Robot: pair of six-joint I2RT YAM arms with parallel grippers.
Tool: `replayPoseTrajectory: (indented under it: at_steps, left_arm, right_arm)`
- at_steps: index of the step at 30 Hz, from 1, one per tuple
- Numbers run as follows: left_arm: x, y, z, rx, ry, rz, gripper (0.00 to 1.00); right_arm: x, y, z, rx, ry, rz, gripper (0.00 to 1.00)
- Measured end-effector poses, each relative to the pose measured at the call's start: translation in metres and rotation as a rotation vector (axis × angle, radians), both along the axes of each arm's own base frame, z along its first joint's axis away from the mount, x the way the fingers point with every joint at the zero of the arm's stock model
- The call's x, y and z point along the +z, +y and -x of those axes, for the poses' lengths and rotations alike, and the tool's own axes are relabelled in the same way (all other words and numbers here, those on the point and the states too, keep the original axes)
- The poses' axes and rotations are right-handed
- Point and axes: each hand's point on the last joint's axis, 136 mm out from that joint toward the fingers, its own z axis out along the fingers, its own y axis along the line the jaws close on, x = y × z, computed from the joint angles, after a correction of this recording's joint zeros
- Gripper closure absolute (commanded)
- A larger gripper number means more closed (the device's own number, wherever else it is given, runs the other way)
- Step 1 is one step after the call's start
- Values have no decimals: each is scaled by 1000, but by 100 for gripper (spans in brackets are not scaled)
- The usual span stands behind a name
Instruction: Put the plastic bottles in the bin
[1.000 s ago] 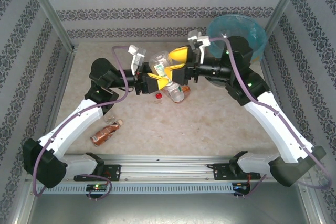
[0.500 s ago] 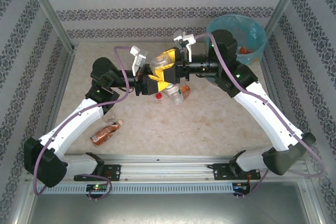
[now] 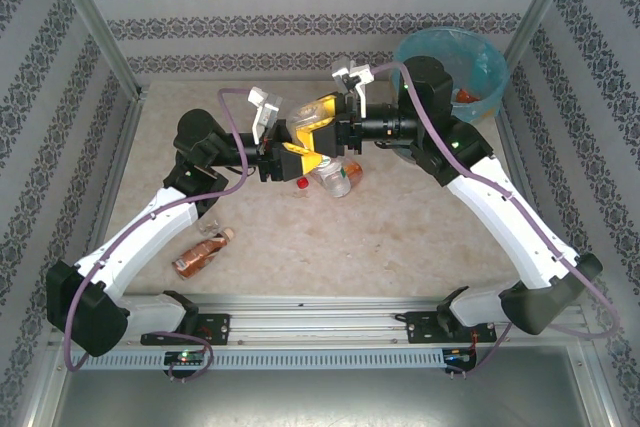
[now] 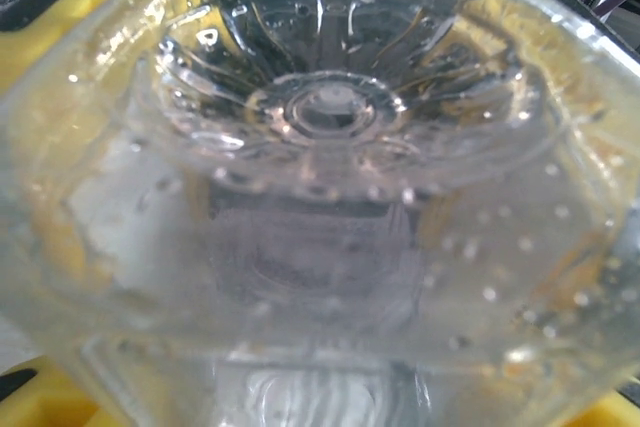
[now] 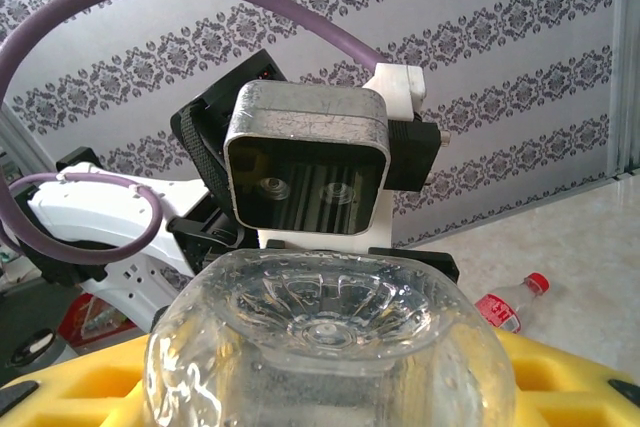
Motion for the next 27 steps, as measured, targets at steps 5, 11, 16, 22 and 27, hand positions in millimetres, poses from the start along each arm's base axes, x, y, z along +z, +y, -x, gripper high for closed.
replayPoseTrajectory:
  at_steps: [5,11,16,22,27]
  left_arm:
    - [1,-1,0,2,-1,3,32]
    - [1,0,0,18,-6,6,22]
    - [-7,7,-4,106,-20,0,0]
    - [-18,27,-25,363,-31,-24,0]
    - [-27,43,-47,540,-18,-66,0]
  right_arm:
    - [5,-4,1,-16,-18,-7,61]
    - [13,-11,3,-40,-41,-20,63]
    - [20,-22,-5,-104,-61,-29,65]
    - [30,-52,-32,-273,-103,-33,66]
    - [35,-93,-70,-491,-146,-18,66]
